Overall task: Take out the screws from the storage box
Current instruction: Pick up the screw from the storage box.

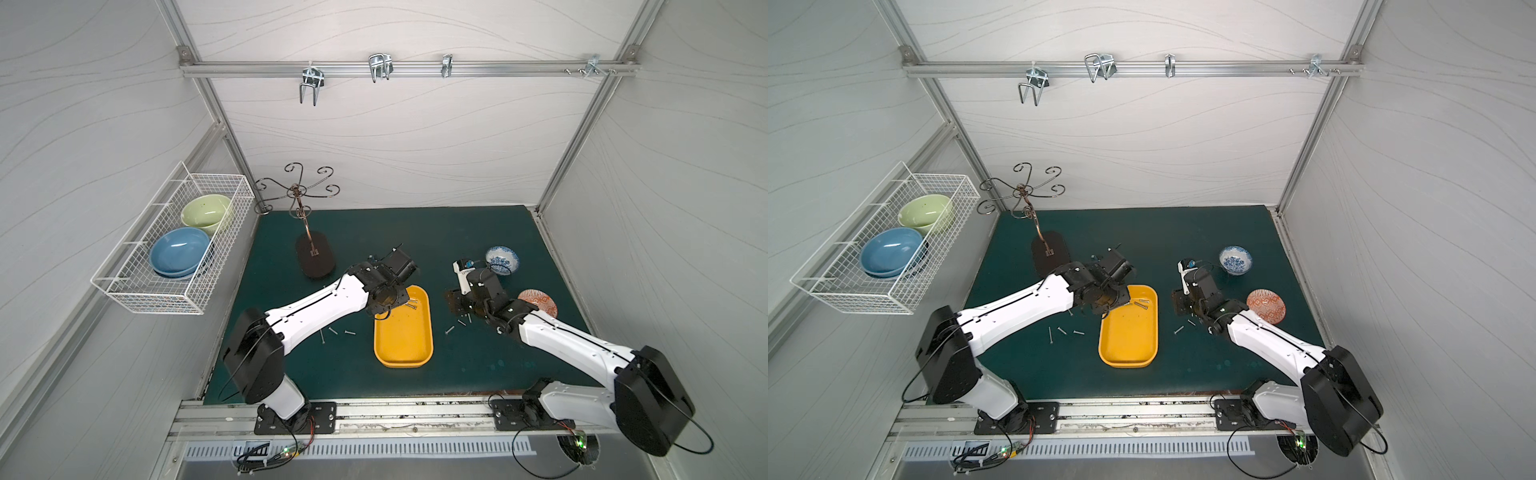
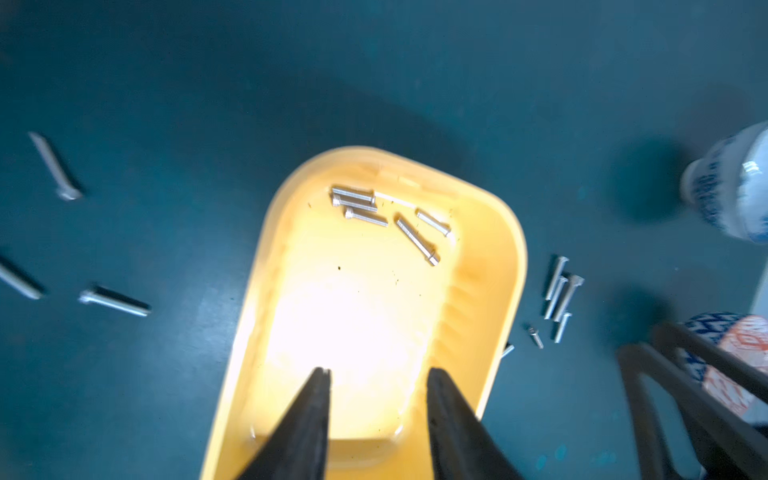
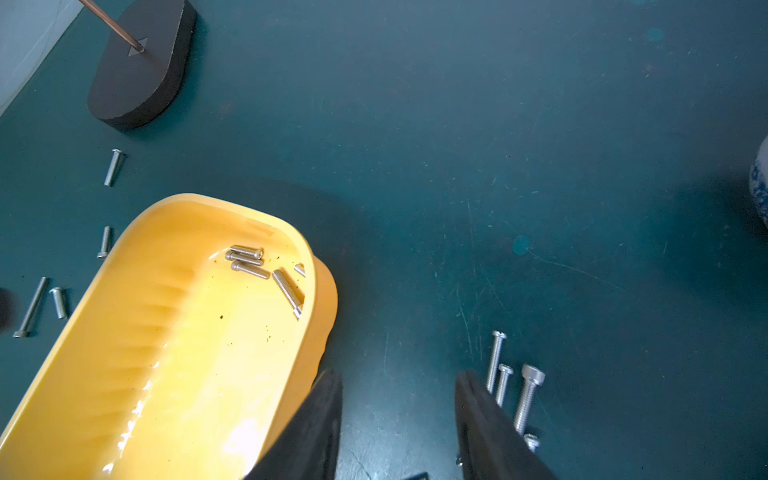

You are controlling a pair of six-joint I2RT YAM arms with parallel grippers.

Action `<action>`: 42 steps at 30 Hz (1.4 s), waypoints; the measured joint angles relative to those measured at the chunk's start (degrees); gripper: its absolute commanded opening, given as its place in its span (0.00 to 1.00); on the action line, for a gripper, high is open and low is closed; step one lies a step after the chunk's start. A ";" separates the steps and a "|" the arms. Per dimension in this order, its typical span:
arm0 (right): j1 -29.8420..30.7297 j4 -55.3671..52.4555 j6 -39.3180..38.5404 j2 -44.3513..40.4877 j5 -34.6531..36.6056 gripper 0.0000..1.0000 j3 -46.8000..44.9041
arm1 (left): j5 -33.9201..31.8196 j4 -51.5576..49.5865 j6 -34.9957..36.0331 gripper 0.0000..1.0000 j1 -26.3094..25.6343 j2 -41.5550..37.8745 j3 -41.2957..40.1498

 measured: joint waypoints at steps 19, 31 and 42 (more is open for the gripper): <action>0.04 1.70 -0.35 0.22 -0.24 0.48 -2.97 | 6.97 1.16 -2.62 0.48 0.00 21.46 15.37; 0.04 3.13 -0.35 0.22 -0.66 0.48 -4.42 | 6.73 -0.37 -6.67 0.48 0.55 25.75 17.35; 0.04 3.58 -0.35 0.24 -0.90 0.48 -4.79 | 5.31 -0.57 -9.57 0.44 1.79 27.82 17.42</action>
